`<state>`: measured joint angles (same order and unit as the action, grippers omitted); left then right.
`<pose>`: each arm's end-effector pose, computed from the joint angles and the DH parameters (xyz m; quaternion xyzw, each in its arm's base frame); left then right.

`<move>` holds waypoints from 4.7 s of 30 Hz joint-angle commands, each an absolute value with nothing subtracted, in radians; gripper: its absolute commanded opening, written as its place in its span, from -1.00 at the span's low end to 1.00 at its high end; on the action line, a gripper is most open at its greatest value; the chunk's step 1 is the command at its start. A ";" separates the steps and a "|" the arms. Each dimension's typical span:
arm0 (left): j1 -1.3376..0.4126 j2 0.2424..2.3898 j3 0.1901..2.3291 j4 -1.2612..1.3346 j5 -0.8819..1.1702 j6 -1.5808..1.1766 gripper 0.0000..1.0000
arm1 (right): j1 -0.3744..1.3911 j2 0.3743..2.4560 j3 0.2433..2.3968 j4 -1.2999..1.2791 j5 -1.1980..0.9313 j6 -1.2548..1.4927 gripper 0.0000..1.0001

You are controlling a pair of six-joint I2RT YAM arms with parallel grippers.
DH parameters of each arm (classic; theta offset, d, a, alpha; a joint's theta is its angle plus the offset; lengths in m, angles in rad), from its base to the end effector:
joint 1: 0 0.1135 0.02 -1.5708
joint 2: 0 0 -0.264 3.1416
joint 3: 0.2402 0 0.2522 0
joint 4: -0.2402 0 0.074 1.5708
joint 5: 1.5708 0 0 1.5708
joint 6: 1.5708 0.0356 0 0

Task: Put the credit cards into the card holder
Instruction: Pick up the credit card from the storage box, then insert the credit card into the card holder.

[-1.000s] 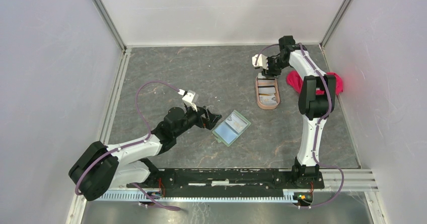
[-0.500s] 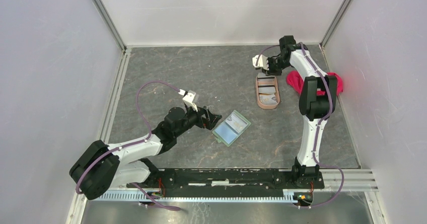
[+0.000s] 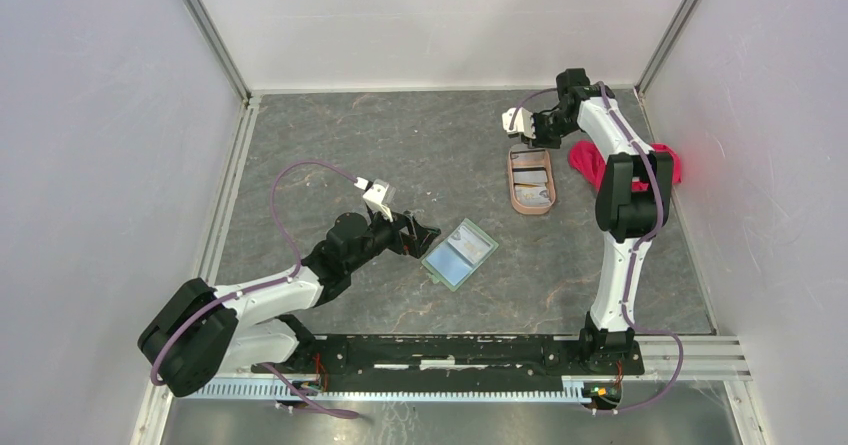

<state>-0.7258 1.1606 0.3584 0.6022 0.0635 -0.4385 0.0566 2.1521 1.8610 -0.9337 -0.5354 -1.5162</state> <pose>0.1746 -0.1580 0.1994 0.1307 0.7629 -0.3684 0.5149 0.4506 0.0437 0.2229 -0.7046 0.6388 0.0835 0.2974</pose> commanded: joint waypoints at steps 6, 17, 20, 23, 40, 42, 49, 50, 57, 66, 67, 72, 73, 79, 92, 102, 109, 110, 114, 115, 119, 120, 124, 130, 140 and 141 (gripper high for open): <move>-0.721 1.149 0.372 0.662 0.087 -0.452 1.00 | 0.052 2.071 1.862 -1.024 -0.604 -1.561 -1.00; -0.721 1.142 0.341 0.819 0.153 -0.574 1.00 | 0.050 1.881 1.750 -1.037 -0.691 -1.372 -1.00; -0.721 1.164 0.330 0.916 0.204 -0.645 0.99 | 0.050 1.768 1.608 -0.979 -0.760 -1.290 -1.00; -0.721 1.187 0.339 0.957 0.243 -0.719 0.96 | 0.050 1.674 1.496 -0.931 -0.854 -1.170 -1.00; -0.986 1.454 0.283 1.466 -0.119 -0.878 0.92 | 0.062 1.220 0.518 0.670 -1.169 0.668 -1.00; -0.988 1.528 0.279 1.557 -0.118 -0.935 0.93 | 0.065 1.238 0.503 0.714 -1.169 0.736 -1.00; -0.989 1.686 0.286 1.679 -0.118 -1.028 0.83 | 0.097 1.298 0.496 0.758 -1.196 0.801 -1.00; -0.989 1.701 0.289 1.694 -0.114 -1.032 0.78 | 0.102 1.304 0.495 0.759 -1.199 0.801 -1.00; -0.989 1.781 0.329 1.738 -0.116 -1.064 0.55 | 0.145 1.337 0.497 0.767 -1.204 0.802 -1.00; -0.985 1.749 0.348 1.737 -0.128 -1.042 0.32 | 0.168 1.368 0.506 0.731 -1.204 0.764 -1.00; -0.985 1.746 0.350 1.737 -0.125 -1.040 0.31 | 0.169 1.371 0.506 0.729 -1.204 0.763 -1.00; -0.969 1.742 0.360 1.737 -0.117 -1.042 0.25 | 0.190 1.383 0.512 0.729 -1.215 0.757 -1.00; -0.962 1.744 0.367 1.737 -0.110 -1.046 0.19 | 0.195 1.385 0.513 0.725 -1.216 0.748 -1.00; -0.927 1.753 0.405 1.737 -0.008 -1.071 -0.86 | 0.202 1.396 0.536 0.636 -1.216 0.666 -1.00; -0.922 1.698 0.314 1.737 0.024 -1.091 -0.96 | 0.202 1.360 0.601 0.408 -1.212 0.392 -0.27; -0.890 1.545 0.133 1.709 0.011 -1.112 -0.96 | 0.188 1.324 0.767 -0.114 -1.037 -0.202 0.29; -0.890 1.409 0.167 1.399 0.043 -1.106 -0.96 | 0.186 1.386 0.798 -0.198 -0.767 -0.284 -0.47; -0.890 1.383 0.175 1.345 0.039 -1.096 -0.96 | 0.190 1.406 0.809 -0.221 -0.735 -0.300 -0.56; -0.890 1.299 0.208 1.139 0.028 -1.065 -0.96 | 0.201 1.489 0.851 -0.287 -0.638 -0.342 -0.77; -0.890 1.289 0.212 1.114 0.026 -1.065 -0.96 | 0.210 1.504 0.860 -0.301 -0.615 -0.352 -0.80; -0.890 1.292 0.197 1.103 0.014 -1.097 -0.96 | 0.241 1.568 0.882 -0.339 -0.574 -0.372 -0.84; -0.890 1.296 0.190 1.105 0.010 -1.106 -0.96 | 0.250 1.582 0.885 -0.340 -0.565 -0.375 -0.84; -0.890 1.314 0.175 1.124 0.003 -1.133 -0.96 | 0.284 1.638 0.904 -0.377 -0.549 -0.396 -0.86; -0.890 1.325 0.168 1.134 -0.016 -1.151 -0.96 | 0.322 1.687 0.934 -0.450 -0.614 -0.445 -0.89; -0.890 1.302 0.141 1.109 -0.056 -1.169 -0.96 | 0.384 1.715 0.962 -0.545 -0.729 -0.527 -0.91; -0.890 1.297 0.139 1.103 -0.059 -1.170 -0.96 | 0.391 1.714 0.963 -0.547 -0.737 -0.531 -0.91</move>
<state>-0.8928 1.3193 0.1524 1.0943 -0.0242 -1.1324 0.3672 1.7027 0.9234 -0.5064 -0.6628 -0.4866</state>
